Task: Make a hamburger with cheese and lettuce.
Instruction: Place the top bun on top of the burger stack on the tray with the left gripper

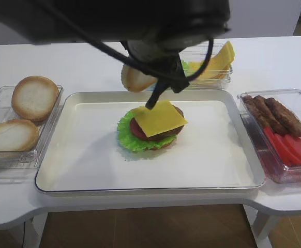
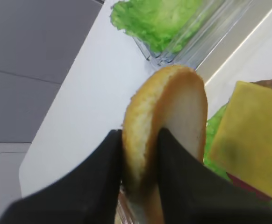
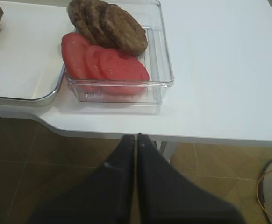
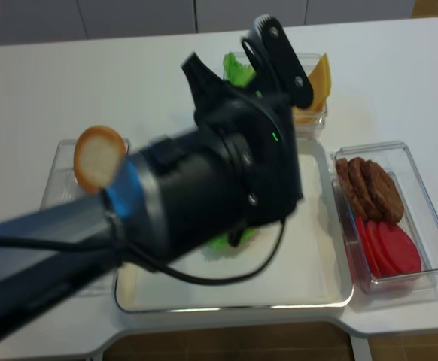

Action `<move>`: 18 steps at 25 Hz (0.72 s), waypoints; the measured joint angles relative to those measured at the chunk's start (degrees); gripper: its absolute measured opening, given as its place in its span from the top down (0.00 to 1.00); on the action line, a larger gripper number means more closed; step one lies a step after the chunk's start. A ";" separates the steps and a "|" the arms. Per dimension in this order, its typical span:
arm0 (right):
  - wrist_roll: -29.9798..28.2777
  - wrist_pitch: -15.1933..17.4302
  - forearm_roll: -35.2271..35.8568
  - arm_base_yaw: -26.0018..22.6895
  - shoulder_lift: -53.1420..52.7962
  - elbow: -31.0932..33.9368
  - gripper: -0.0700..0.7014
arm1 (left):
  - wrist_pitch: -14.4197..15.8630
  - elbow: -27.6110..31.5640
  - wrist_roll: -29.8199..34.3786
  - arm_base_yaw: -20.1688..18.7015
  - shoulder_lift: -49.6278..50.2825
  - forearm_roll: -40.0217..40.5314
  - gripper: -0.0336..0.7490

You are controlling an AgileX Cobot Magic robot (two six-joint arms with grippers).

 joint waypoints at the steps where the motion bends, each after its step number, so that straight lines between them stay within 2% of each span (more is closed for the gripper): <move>1: 0.00 0.00 0.00 0.00 0.00 0.00 0.88 | -0.22 -0.11 0.00 -0.27 0.88 1.09 0.74; 5: 0.00 0.00 0.00 0.00 0.00 0.00 0.88 | -0.77 -0.11 0.00 -1.39 3.25 3.61 0.75; 10: 0.00 0.00 0.04 0.00 0.00 0.00 0.88 | -2.96 -0.14 0.00 -1.98 5.03 4.80 0.75; 18: 0.00 0.00 0.04 0.00 0.00 0.00 0.88 | -2.34 -0.14 0.00 -1.98 8.36 5.46 0.75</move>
